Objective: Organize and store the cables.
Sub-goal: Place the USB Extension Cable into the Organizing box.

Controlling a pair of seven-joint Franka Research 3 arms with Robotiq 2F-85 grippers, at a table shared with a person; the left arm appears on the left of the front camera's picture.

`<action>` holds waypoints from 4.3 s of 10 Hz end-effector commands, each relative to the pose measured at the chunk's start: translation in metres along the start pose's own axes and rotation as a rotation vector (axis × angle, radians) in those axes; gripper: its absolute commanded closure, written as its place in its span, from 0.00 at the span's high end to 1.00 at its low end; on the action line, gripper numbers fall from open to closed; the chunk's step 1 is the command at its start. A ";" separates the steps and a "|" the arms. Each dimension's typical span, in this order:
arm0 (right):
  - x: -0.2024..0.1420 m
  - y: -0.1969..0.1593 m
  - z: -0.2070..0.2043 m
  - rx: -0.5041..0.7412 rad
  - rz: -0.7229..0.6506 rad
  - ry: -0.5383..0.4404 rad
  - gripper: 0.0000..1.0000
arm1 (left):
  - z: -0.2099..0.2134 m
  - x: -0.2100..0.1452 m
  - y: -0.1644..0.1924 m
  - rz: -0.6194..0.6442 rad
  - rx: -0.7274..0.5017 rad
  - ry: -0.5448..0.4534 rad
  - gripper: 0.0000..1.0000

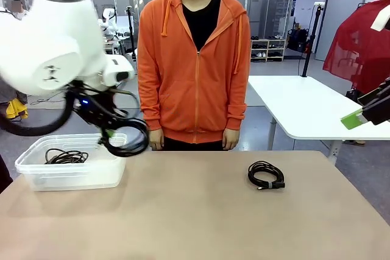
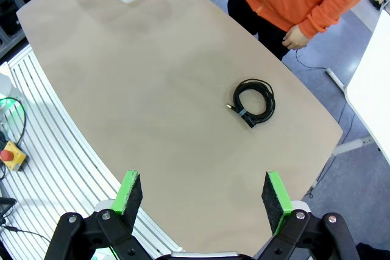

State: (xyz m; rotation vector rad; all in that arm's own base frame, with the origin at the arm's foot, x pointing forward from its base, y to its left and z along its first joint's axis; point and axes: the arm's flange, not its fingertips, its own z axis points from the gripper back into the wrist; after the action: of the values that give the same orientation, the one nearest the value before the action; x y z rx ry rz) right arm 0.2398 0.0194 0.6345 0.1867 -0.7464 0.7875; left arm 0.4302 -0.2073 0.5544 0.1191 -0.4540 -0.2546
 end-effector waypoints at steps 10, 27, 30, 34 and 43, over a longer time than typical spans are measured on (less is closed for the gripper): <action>-0.003 0.000 0.000 -0.006 -0.007 0.016 1.00 | -0.008 -0.004 0.075 0.100 0.028 -0.088 0.17; -0.003 0.000 0.000 -0.006 -0.007 0.016 1.00 | -0.229 0.082 0.132 0.210 -0.022 0.353 0.17; -0.003 0.000 0.000 -0.006 -0.007 0.016 1.00 | -0.240 0.083 0.133 0.253 -0.002 0.395 0.29; -0.003 0.000 0.000 -0.006 -0.007 0.016 1.00 | -0.235 0.082 0.132 0.240 -0.005 0.404 0.54; -0.003 0.000 0.000 -0.006 -0.007 0.016 1.00 | -0.233 0.079 0.135 0.275 -0.056 0.388 0.95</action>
State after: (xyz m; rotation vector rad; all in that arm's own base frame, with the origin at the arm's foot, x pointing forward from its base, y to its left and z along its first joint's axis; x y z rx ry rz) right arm 0.2396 0.0194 0.6345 0.1868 -0.7454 0.7880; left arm 0.6311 -0.0839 0.4055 0.0190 -0.0703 0.0306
